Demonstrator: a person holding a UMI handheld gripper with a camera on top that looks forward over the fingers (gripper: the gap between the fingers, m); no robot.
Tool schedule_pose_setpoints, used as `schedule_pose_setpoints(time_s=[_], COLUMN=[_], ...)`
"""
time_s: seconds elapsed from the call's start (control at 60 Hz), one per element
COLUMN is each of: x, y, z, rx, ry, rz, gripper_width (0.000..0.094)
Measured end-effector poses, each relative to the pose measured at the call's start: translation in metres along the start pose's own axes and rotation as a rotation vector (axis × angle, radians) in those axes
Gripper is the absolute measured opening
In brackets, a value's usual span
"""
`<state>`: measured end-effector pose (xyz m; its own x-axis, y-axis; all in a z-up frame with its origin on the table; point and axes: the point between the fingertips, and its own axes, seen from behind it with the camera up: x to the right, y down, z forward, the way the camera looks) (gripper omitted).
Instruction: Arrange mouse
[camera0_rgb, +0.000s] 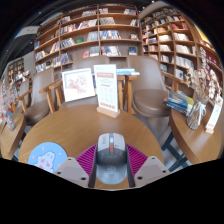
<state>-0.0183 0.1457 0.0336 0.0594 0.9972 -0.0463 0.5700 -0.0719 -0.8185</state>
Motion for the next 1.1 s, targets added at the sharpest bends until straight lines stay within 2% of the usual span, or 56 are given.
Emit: schedule_pose_setpoints(time_s=[0.2,0.367,0.55,0.7,0.833,0.917,0.967,1.0,1.1], x=[-0.098,-0.181,-0.221,-0.222,-0.22,-0.222,-0.219,-0.216,-0.209], y=[-0.032,-0.007,0.04,0.076,0.078,0.079,0.076,0.072,0.063], z=[-0.043,-0.05,-0.031,-0.018,-0.015,-0.016,-0.019,-0.023,-0.046], rx=[0.042,0.008,-0.039,-0.089,-0.059,-0.057,-0.046,-0.036,-0.011], ry=[-0.115,-0.189,-0.164,-0.132,-0.108,-0.101,-0.083,-0.071,-0.049], rz=[-0.009,-0.044,-0.113,-0.126,-0.15,-0.158,-0.163,-0.165,-0.154], gripper_width=[0.045,0.0449,0.0448,0.045,0.0485,0.057,0.0762,0.0851,0.085])
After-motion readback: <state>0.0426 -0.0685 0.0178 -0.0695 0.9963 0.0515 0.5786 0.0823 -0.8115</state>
